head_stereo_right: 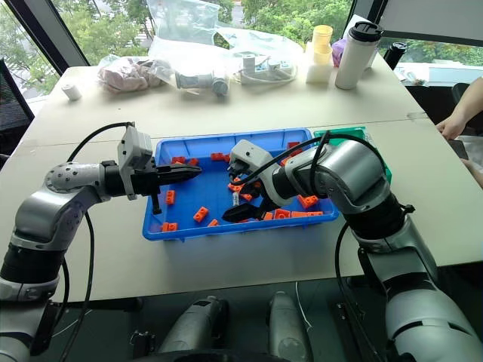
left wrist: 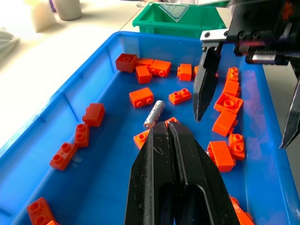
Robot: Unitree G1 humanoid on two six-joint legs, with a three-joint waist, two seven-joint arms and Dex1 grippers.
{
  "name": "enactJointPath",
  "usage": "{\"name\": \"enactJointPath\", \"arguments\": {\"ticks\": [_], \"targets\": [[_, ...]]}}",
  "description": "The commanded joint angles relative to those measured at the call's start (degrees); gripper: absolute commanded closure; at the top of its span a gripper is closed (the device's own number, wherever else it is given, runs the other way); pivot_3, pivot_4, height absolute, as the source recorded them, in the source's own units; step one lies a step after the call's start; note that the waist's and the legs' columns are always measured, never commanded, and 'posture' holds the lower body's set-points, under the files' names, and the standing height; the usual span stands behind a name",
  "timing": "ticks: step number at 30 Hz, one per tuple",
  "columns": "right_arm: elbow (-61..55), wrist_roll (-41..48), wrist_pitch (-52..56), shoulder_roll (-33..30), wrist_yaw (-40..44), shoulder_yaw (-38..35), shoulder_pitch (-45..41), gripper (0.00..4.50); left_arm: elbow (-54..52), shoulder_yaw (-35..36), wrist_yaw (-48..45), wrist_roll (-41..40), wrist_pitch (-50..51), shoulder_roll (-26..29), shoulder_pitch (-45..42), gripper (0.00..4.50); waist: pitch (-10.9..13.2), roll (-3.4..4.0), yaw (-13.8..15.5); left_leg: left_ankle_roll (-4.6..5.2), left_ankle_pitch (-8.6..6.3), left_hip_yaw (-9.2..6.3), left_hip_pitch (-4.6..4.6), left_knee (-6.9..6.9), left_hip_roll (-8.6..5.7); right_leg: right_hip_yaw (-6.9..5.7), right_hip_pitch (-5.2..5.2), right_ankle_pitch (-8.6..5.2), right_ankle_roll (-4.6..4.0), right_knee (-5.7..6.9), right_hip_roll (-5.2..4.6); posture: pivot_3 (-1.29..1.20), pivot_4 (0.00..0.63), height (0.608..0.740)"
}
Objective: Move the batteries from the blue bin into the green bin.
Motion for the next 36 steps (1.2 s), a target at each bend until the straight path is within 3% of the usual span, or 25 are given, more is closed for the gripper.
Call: {"name": "enactJointPath", "arguments": {"ticks": [1,9,18,29,32,36], "targets": [[3.53,-1.21,-3.71,1.89,0.32,2.16,-1.41,0.07,-2.26,2.22,0.75,-0.77,0.23,0.78,0.46,4.5,0.0,0.0,0.02,-0.01,0.01,0.0,0.0,0.0,0.0,0.0,0.0,0.0,0.0,0.0,0.0,0.0,0.15,0.74],[9.89,-4.08,-5.85,4.35,-0.49,4.29,-2.74,0.07,-2.7,2.39,1.29,-0.75,0.54,0.8,0.55,4.5,0.0,0.0,0.1,-0.03,0.02,0.0,0.0,0.02,-0.02,0.0,0.01,0.0,0.0,-0.01,0.0,0.0,0.15,0.74],[8.56,-3.89,-1.96,4.46,-2.56,2.73,-3.71,0.07,-3.11,2.05,1.82,-0.73,0.55,0.53,0.65,4.5,0.0,0.0,0.07,-0.27,0.15,-0.01,0.0,0.0,-0.01,0.0,0.0,0.0,0.0,0.0,0.0,0.0,0.15,0.74],[5.0,-3.17,-2.67,0.57,-1.93,-0.28,-4.13,0.07,-3.04,1.55,1.95,-0.67,0.38,-0.15,0.34,4.5,0.0,0.0,0.14,-0.26,0.15,-0.01,0.0,0.01,-0.02,0.0,0.01,0.0,0.0,-0.01,0.0,0.0,0.15,0.74],[2.55,-6.77,-12.29,-4.61,1.44,3.57,-2.99,0.07,-2.97,1.51,1.82,-0.68,0.33,-0.14,0.31,4.5,0.0,0.0,0.16,-0.25,0.15,0.0,0.0,0.0,-0.02,0.0,0.0,0.0,0.0,-0.01,0.0,0.0,0.15,0.74],[1.91,-19.6,-42.7,-11.23,8.5,10.49,1.88,0.07,-2.48,1.21,1.54,-0.62,0.25,-0.32,-0.1,4.5,0.0,0.0,0.16,-0.21,0.12,0.04,0.0,0.0,-0.02,-0.03,0.02,0.0,0.01,-0.03,0.0,0.0,0.15,0.74]]}}
